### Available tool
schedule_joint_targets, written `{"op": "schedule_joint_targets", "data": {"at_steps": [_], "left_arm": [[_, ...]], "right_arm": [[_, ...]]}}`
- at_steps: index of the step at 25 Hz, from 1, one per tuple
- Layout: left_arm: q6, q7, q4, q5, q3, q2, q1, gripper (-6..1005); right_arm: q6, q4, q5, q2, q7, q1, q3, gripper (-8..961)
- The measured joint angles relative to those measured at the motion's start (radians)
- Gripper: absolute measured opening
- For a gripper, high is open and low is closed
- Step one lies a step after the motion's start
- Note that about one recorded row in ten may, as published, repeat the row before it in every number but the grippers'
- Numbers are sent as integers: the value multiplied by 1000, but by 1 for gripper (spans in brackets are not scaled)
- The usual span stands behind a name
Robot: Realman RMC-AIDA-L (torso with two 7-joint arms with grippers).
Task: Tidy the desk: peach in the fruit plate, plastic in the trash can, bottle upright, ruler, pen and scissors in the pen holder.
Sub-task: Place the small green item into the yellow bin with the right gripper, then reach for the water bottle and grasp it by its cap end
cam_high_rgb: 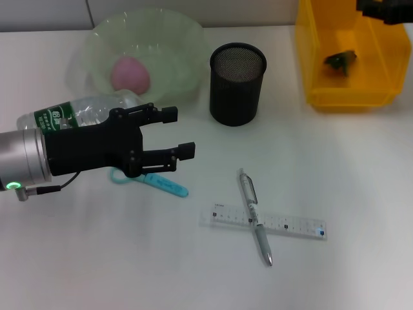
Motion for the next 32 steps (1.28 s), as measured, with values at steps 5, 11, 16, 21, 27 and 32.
{"op": "schedule_joint_targets", "data": {"at_steps": [5,11,16,21,27,32], "left_arm": [[-8,0,0,0,0,1,-4,814],[-14,-1,0,3,-18,3,-10,814],[-24,-4,0,5,-23,11,-14,815],[-47,-36,2,9,-23,38,-15,815],[-89,-112,79,84,-57,54,-5,815],[-162,-312,288,280,-115,54,-17,815]], "right_arm": [[-106,15,282,-5,-147,-61,11,560],[-600,205,589,-94,-431,-116,10,695],[-777,330,456,-142,-508,-94,-3,694],[-780,346,184,-104,-545,-61,-4,693],[-702,339,44,-56,-569,-47,-3,692],[-695,339,39,-52,-577,-48,0,690]]}}
